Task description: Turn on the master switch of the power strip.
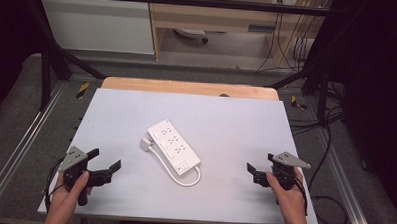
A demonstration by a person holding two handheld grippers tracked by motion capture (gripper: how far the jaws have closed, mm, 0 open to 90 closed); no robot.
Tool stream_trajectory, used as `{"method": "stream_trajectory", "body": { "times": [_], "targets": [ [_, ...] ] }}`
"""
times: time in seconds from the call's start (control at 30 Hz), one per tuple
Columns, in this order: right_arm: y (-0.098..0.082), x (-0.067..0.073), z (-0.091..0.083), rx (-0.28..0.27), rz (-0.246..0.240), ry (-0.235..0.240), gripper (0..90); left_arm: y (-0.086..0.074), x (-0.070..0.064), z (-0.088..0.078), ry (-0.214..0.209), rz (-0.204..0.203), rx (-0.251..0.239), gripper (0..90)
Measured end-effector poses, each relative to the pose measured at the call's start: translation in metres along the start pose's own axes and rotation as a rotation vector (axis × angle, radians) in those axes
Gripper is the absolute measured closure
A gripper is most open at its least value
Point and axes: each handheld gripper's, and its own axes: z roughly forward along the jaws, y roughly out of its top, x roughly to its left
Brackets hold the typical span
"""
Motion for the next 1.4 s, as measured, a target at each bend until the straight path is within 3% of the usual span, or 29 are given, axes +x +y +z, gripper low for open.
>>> {"method": "stream_trajectory", "body": {
  "times": [0.23,0.53,0.73,1.4],
  "targets": [
    [0.0,0.003,0.0,0.001,-0.018,0.011,7.1,0.0,-0.002,0.0,-0.002,0.01,0.003,5.5],
    [0.01,0.013,-0.005,-0.095,-0.025,0.033,6.2,0.001,-0.003,-0.001,-0.016,0.009,-0.012,5.5],
    [0.016,0.018,-0.008,-0.138,-0.027,0.009,5.4,0.001,-0.003,-0.001,-0.016,0.011,-0.013,5.5],
    [0.027,0.033,-0.006,-0.148,-0.005,0.076,4.3,0.002,-0.006,-0.001,-0.026,0.025,-0.022,5.5]
  ]
}}
